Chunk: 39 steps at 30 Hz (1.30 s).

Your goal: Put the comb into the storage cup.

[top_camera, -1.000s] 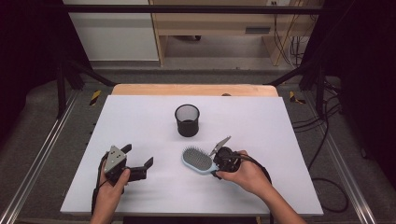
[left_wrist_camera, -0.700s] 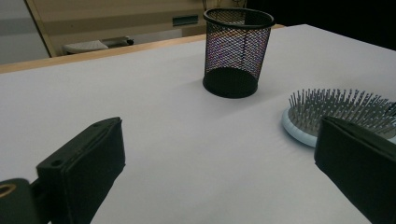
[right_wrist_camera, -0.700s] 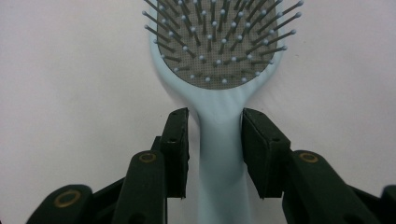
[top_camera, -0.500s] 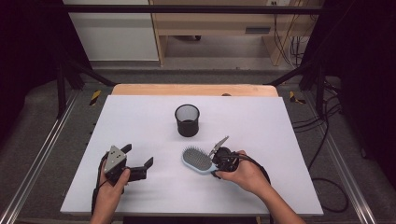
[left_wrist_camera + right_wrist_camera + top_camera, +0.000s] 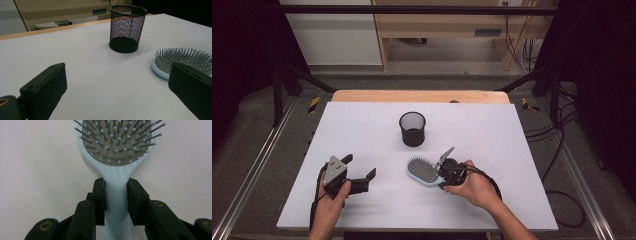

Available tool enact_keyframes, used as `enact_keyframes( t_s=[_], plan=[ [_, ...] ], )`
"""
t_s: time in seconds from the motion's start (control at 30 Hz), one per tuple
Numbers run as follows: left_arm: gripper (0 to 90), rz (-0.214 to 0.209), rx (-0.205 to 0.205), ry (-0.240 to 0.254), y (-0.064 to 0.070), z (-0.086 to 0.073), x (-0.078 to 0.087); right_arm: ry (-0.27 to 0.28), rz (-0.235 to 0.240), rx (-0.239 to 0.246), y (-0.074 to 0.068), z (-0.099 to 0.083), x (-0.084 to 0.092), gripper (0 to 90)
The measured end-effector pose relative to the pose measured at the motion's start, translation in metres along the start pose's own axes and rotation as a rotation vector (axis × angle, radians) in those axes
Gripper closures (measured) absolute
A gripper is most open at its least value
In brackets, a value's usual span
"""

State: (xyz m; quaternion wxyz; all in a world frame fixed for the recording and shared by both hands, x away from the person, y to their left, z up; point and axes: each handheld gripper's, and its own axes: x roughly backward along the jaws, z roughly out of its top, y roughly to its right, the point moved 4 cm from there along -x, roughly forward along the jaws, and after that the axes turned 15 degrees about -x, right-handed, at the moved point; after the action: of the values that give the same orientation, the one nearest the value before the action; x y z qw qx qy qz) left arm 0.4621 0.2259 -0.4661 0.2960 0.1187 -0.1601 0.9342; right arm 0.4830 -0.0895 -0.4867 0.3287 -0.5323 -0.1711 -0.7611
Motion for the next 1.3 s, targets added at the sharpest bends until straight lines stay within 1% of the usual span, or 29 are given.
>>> enact_keyframes(
  t_s=[0.03,0.07,0.1,0.13,0.23,0.37,0.4,0.43,0.47,0.5,0.57,0.6,0.67,0.7,0.73,0.8,0.83,0.87,0.97,1.0,1.03,1.07,1.1,1.13,1.17,1.2,1.23,1.27,1.3],
  plan=[
    [1.9,0.001,0.001,0.001,0.000,0.000,0.000,0.000,0.000,0.000,0.000,0.000,0.000,70.1],
    [1.9,0.001,0.002,0.001,-0.001,0.000,0.000,0.022,-0.010,0.003,-0.001,0.000,0.004,70.1],
    [1.9,0.001,0.002,0.001,-0.001,0.000,0.000,0.022,-0.010,0.003,-0.001,0.000,0.004,70.1],
    [1.9,0.000,0.002,0.001,0.000,0.000,0.000,0.052,-0.019,0.005,-0.001,0.000,0.010,70.1],
    [2.0,-0.002,-0.003,0.001,0.000,0.001,0.000,0.096,-0.029,0.010,-0.001,0.002,0.018,70.2],
    [2.0,-0.005,0.004,0.012,0.000,0.003,0.002,0.167,-0.021,0.008,-0.003,0.004,0.029,70.1],
    [2.0,-0.005,0.004,0.012,0.000,0.003,0.002,0.167,-0.021,0.008,-0.003,0.004,0.029,70.1],
    [2.1,-0.012,0.033,0.026,0.000,0.006,0.004,0.214,-0.035,0.013,-0.004,0.006,0.035,70.1],
    [2.0,-0.012,0.033,0.026,0.000,0.006,0.004,0.214,-0.035,0.013,-0.004,0.006,0.035,70.1],
    [1.8,-0.019,0.048,0.046,0.000,0.010,0.006,0.268,-0.036,0.016,-0.006,0.008,0.039,70.1],
    [1.9,-0.015,0.055,0.057,0.000,0.013,0.008,0.314,-0.040,0.017,-0.008,0.010,0.043,70.1],
    [1.9,-0.039,0.088,0.080,0.000,0.021,0.008,0.341,-0.038,0.013,-0.008,0.012,0.044,70.2],
    [1.8,-0.045,0.096,0.084,0.000,0.023,0.008,0.381,-0.036,0.003,-0.009,0.014,0.047,70.2],
    [1.8,-0.058,0.106,0.092,-0.001,0.031,0.008,0.405,-0.035,0.000,-0.009,0.015,0.049,70.1],
    [1.8,-0.062,0.099,0.092,-0.001,0.035,0.008,0.423,-0.034,-0.008,-0.009,0.016,0.050,70.1],
    [1.8,-0.071,0.108,0.101,0.000,0.044,0.008,0.470,-0.032,-0.025,-0.006,0.019,0.052,70.1],
    [1.8,-0.071,0.108,0.101,0.000,0.044,0.008,0.470,-0.032,-0.025,-0.006,0.019,0.052,70.1],
    [1.8,-0.077,0.120,0.113,0.000,0.052,0.008,0.507,-0.034,-0.043,-0.004,0.021,0.054,70.1],
    [1.8,-0.082,0.135,0.143,-0.001,0.069,0.007,0.567,-0.027,-0.061,-0.003,0.026,0.053,70.1],
    [2.0,-0.095,0.142,0.147,0.000,0.073,0.006,0.589,-0.025,-0.071,-0.002,0.028,0.052,70.2],
    [1.9,-0.092,0.136,0.156,0.000,0.079,0.006,0.603,-0.021,-0.078,-0.002,0.029,0.052,70.1],
    [1.9,-0.104,0.143,0.160,0.001,0.085,0.005,0.622,-0.018,-0.086,-0.002,0.030,0.051,70.1],
    [1.9,-0.109,0.139,0.163,0.002,0.090,0.004,0.639,-0.020,-0.093,-0.002,0.032,0.050,70.1],
    [1.9,-0.111,0.134,0.166,0.002,0.095,0.003,0.654,-0.023,-0.094,-0.003,0.034,0.050,70.1],
    [1.9,-0.111,0.134,0.166,0.002,0.095,0.003,0.676,-0.023,-0.094,-0.003,0.036,0.049,70.1],
    [1.9,-0.112,0.130,0.170,0.003,0.101,0.002,0.676,-0.023,-0.094,-0.003,0.036,0.049,70.1],
    [1.9,-0.123,0.136,0.181,0.004,0.108,0.000,0.723,-0.019,-0.102,-0.004,0.040,0.049,70.1],
    [1.9,-0.123,0.136,0.181,0.004,0.108,0.000,0.723,-0.019,-0.102,-0.004,0.040,0.049,70.1],
    [2.0,-0.131,0.149,0.193,0.006,0.113,-0.001,0.760,-0.018,-0.103,-0.006,0.043,0.048,70.1]
  ],
)
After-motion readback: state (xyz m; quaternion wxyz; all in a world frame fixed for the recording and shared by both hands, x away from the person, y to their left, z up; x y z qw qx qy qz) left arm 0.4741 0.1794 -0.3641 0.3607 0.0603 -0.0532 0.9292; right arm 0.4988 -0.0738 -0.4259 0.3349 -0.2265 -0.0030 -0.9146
